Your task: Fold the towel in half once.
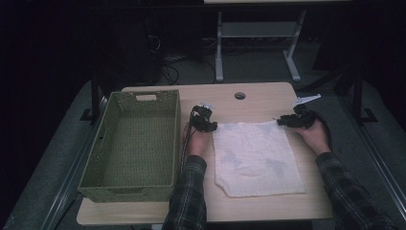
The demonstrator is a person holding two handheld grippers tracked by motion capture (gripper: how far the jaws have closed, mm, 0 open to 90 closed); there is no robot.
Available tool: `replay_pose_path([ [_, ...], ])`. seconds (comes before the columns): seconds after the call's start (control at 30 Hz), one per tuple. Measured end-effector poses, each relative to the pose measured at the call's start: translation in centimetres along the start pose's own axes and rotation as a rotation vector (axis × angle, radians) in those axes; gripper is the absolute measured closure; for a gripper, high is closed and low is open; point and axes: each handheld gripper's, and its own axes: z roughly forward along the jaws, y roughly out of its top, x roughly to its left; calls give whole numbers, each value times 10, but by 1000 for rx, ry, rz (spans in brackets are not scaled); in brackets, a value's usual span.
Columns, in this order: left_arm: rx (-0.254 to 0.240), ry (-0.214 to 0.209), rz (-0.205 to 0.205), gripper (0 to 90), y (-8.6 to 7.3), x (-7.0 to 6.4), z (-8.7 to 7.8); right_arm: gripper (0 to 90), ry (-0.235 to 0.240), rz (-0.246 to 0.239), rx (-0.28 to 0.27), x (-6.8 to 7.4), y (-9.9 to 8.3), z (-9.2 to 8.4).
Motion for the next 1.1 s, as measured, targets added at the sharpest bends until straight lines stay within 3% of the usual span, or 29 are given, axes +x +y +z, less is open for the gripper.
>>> replay_pose_path([
  [0.13,-1,-16,9,718,0,-2,0,800,-9,-16,3,1,-1,-1],
  [0.2,0,-30,6,811,1,-3,0,839,0,-15,3,0,-1,-1],
  [0.27,-1,-22,20,840,1,-5,0,851,-2,-20,10,1,-1,-1],
  [0.47,-26,-17,24,857,6,-5,-8,859,-6,-37,-14,2,2,-7],
  [0.87,-126,-20,30,858,36,-5,-43,860,-11,-69,-90,5,28,-37],
  [1.1,-141,-48,37,858,33,-10,-57,860,21,-68,-131,10,26,-51],
])
